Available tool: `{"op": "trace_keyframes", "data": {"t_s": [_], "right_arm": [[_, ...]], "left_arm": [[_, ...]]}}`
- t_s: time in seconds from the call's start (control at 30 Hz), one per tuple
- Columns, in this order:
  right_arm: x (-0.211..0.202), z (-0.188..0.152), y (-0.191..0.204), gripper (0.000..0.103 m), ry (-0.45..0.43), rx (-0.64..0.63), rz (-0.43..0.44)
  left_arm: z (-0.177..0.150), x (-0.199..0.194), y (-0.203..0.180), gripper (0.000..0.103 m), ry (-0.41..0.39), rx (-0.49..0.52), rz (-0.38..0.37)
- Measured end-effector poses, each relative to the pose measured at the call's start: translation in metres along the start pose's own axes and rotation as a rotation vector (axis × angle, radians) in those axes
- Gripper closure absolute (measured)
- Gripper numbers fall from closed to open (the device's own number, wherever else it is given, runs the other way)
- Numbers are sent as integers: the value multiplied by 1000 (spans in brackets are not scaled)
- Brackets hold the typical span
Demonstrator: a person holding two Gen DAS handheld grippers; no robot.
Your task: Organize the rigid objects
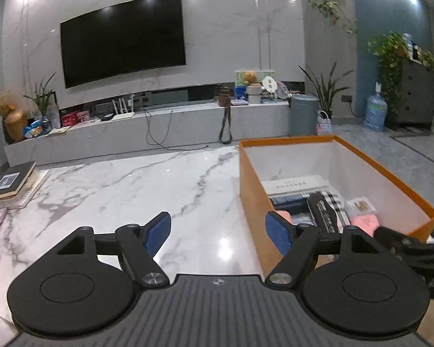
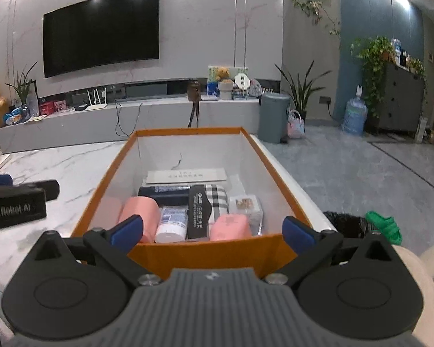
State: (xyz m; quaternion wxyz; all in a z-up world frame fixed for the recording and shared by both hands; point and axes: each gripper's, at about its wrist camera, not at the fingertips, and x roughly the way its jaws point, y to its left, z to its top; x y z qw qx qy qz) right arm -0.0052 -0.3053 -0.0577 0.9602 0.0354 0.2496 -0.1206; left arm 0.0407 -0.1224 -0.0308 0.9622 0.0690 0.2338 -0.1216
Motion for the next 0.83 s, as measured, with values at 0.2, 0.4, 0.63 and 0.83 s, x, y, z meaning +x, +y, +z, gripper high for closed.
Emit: {"op": "trace_keyframes", "data": {"t_s": [0.2, 0.4, 0.63, 0.83], "right_arm": [[2, -3, -2, 3, -5, 4, 5], [0, -3, -5, 3, -12, 26, 12], [-3, -3, -6, 2, -17, 30, 13], [-3, -3, -6, 2, -17, 29, 11]], "left_arm": [[-7, 5, -10, 16, 71, -6, -16], [-10, 1, -11, 16, 92, -6, -12], [-7, -7, -12, 16, 81, 8, -17], [-6, -10, -12, 16, 78, 4, -21]]}}
